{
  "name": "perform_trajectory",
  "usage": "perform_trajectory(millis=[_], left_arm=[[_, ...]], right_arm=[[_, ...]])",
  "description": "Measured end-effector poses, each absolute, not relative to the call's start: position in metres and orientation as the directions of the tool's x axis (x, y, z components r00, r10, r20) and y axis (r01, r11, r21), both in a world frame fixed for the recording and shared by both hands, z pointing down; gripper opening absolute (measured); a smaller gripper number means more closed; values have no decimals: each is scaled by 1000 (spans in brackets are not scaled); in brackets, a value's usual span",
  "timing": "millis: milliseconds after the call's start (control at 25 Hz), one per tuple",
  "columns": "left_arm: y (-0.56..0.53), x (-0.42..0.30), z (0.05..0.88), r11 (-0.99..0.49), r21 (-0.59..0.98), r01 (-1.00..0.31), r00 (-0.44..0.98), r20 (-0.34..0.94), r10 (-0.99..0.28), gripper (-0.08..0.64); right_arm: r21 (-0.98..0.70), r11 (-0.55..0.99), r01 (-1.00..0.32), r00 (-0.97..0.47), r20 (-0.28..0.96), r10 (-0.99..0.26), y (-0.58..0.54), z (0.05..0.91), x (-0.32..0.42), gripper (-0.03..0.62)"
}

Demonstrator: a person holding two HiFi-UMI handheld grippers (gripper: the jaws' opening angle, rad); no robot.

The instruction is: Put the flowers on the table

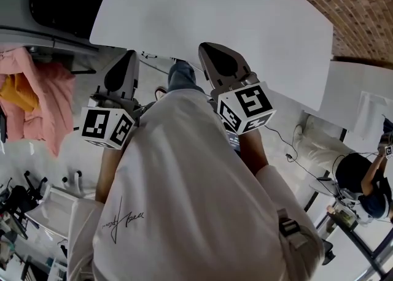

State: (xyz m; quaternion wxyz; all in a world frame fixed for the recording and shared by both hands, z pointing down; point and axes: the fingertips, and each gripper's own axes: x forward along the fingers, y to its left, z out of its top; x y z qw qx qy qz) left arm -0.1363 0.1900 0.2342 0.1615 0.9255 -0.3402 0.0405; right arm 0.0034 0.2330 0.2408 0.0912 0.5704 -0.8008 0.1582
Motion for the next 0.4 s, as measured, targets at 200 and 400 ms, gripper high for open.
perform_trajectory(millis=[200, 400], left_arm=[[194, -138, 234, -728, 240, -642, 767, 186, -614, 5], [204, -133, 239, -757, 94, -647, 755, 217, -619, 5]], right_arm=[[-137, 305, -942, -334, 334, -881, 229, 244, -13, 23], [-155, 280, -947, -318, 363, -876, 228, 255, -26, 23]])
